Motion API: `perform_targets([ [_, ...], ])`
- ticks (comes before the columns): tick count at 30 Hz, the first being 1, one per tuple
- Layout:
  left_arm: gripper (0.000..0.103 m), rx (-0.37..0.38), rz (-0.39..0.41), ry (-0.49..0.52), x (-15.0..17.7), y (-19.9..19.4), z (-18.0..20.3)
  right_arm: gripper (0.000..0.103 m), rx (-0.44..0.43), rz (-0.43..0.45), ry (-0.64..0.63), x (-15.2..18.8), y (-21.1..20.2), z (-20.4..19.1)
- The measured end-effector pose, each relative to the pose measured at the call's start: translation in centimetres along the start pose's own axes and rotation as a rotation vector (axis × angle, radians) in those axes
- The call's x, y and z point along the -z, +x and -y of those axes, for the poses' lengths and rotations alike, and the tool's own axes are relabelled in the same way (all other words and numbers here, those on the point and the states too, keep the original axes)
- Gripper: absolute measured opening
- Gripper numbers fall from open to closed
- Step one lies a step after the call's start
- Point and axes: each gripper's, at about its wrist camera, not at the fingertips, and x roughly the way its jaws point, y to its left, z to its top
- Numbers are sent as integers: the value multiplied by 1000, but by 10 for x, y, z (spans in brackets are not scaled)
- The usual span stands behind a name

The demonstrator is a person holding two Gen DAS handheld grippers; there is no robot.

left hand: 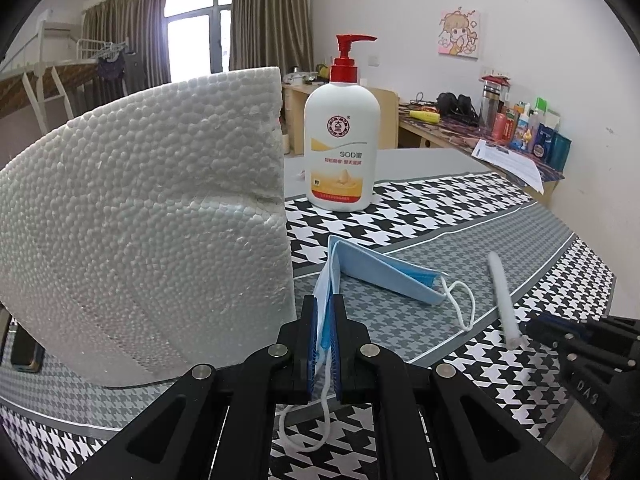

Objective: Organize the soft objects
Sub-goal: 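Grasp the white foam tube with the right gripper and lift it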

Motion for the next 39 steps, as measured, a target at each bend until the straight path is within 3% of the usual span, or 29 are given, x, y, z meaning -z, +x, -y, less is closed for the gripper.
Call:
perform_targets([
  [2,7,2,3,2,0,0,1,12,-20,8,13,-2,1,-1],
  [4,7,-1,4,3,0,0,1,19,-34,1,18,-5,5,-4],
  [6,7,2,2,-1,0,1,0,34,-39,-1,17,-8,10,-10],
  [8,7,0,6,-2,0,0,0,36,-31,5,13,-11,13,-15],
  [24,7,6,13,-4,0,-5,0,37,34,-27,63,-20,33,-18],
  [25,7,5,13,-5,0,-5,0,37,26,-26,76,-21,33,-16],
  [26,7,3,14,-6,0,-5,-1,29,29,-20,85,-21,33,-13],
  [30,7,3,18,-4,0,-6,0,22,11,-19,85,-21,33,-12],
  [39,7,13,30,-3,-1,-8,1,19,-4,20,78,-18,18,-9],
])
